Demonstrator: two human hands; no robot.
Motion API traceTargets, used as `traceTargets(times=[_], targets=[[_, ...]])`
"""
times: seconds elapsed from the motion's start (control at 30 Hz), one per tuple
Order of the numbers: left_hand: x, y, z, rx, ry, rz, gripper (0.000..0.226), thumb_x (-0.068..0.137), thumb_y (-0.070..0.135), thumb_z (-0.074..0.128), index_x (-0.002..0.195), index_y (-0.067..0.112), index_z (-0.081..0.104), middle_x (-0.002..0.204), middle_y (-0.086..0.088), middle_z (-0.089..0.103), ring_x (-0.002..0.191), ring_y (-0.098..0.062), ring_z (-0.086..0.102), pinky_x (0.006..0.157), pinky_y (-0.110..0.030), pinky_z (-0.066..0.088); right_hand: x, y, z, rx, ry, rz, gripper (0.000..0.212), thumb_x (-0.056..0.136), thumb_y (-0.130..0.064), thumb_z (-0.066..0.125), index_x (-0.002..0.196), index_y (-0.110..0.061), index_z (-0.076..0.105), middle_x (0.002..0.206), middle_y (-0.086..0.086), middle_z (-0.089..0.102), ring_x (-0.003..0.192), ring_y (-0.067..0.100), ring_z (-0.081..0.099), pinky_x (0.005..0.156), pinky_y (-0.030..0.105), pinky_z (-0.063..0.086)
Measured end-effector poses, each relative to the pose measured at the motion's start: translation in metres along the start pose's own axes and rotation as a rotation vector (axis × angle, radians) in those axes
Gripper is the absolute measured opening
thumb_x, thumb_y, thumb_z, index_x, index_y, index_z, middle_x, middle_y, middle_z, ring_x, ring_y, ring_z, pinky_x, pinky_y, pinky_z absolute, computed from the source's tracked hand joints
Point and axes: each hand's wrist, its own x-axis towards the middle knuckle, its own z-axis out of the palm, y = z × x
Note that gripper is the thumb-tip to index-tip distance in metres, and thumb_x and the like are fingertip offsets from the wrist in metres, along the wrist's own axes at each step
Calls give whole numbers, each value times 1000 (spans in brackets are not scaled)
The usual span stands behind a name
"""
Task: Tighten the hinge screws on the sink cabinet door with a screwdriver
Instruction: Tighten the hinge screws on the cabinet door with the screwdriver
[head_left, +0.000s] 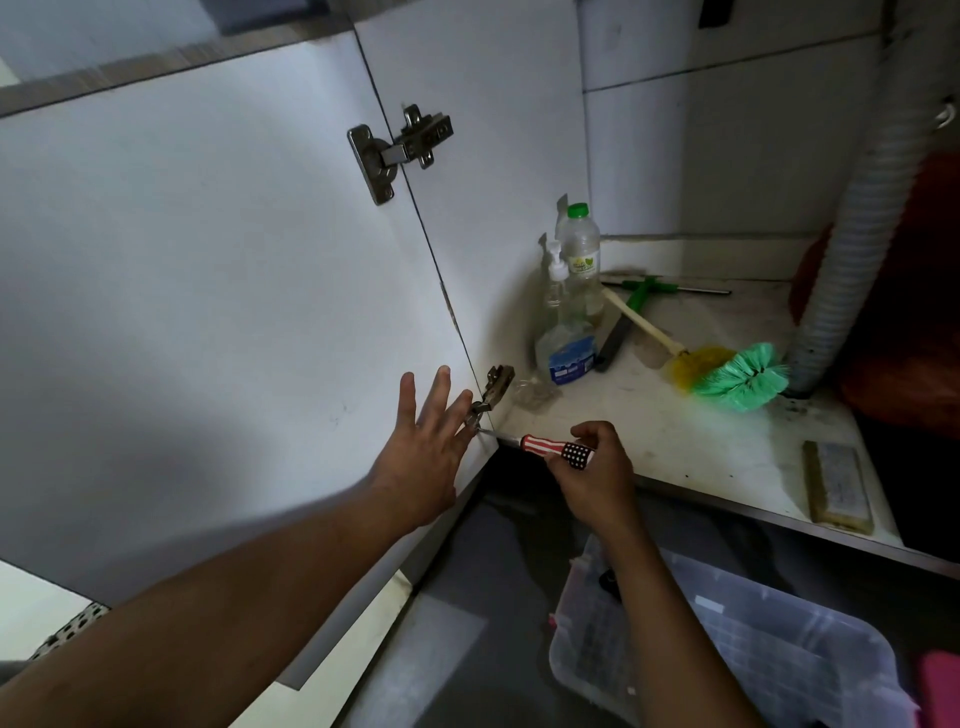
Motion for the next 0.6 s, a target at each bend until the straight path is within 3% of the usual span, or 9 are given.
traceTargets(times=[0.07,0.13,0.17,0.27,0.37,0.47,0.6], targets=[[1,1,0,3,-4,1,98,86,79,37,161,23,9,169,-17,-5,144,-58,-27,103,-83,-21,-1,-2,2,23,53,-8,39,80,-19,79,111,-23,55,113,4,62,87,17,69,59,21,57],[1,1,-1,2,-12,-2,98,87,78,38,161,23,8,169,-17,-6,144,-58,-27,103,-83,-21,-2,-5,7,25,100,11,32,84,-30,75,110,-23,57,108,6,65,68,13,71,47,16,51],[1,1,-2,1,-13,-3,97,87,78,38,161,23,8,169,-17,-6,144,-58,-27,102,-83,-22,-2,-6,8,12,110,27,32,86,-35,71,113,-23,58,110,7,65,67,14,71,44,15,49],[1,1,-3,1,-18,-1,97,88,77,38,161,23,7,169,-17,-7,144,-58,-27,102,-82,-22,-1,-9,9,-8,110,95,41,89,-42,65,122,-19,55,118,11,63,81,25,72,44,16,51],[0,1,-4,-7,-19,-3,97,88,76,40,161,22,7,169,-17,-7,144,-57,-27,102,-82,-23,0,-10,6,-34,86,118,41,90,-43,64,120,-17,54,119,11,62,97,25,67,65,32,61],[0,1,-5,-19,-17,-5,97,88,75,41,161,22,7,169,-16,-6,144,-57,-27,102,-81,-23,-1,-9,0,-55,-17,32,36,83,-31,76,110,-23,53,110,2,60,92,13,63,58,15,50],[0,1,-4,-6,-18,-6,97,87,77,39,161,22,8,169,-17,-6,144,-58,-27,102,-82,-23,-2,-2,-6,-245,-48,-120,33,83,-27,76,109,-25,56,113,-2,61,101,13,59,72,20,53]])
